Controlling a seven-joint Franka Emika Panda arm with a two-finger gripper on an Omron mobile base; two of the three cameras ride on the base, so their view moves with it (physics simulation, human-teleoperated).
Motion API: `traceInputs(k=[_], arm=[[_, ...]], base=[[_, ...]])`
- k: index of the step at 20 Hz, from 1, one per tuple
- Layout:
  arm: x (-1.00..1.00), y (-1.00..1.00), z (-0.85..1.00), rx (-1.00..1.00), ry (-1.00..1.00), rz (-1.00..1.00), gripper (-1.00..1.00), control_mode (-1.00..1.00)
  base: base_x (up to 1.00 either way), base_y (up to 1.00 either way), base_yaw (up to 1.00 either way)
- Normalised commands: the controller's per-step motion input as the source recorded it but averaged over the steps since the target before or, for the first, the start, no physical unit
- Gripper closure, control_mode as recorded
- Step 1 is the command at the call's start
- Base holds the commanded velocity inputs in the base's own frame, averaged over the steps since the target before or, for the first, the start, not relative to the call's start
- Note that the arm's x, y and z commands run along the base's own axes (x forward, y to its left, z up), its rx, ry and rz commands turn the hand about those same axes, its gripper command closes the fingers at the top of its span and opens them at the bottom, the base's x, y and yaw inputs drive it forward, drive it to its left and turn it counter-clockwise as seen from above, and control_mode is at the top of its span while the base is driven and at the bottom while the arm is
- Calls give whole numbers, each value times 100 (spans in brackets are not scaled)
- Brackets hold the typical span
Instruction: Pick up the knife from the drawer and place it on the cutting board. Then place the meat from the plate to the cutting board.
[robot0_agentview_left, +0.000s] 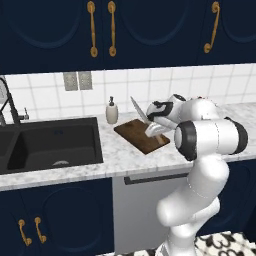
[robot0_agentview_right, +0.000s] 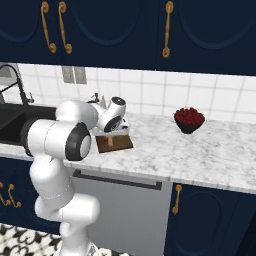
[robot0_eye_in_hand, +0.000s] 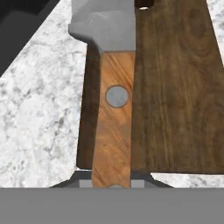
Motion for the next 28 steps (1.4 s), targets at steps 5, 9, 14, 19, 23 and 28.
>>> traceInputs(k=[5,9,14,19,23,28], arm=[[46,-32,-35,-14,0,1,100,-100],[57,-20,-26,-11,1,0,100,-100],[61,-7,-31,-1,3,0,100,-100],[59,-4,-40,1,3,0,100,-100],[32,-2,-27,1,2,0,-100,-100],[-10,0,-2,1,0,0,-100,-100]], base=[[0,0,0],[0,0,0],[0,0,0],[0,0,0],[0,0,0],[0,0,0]])
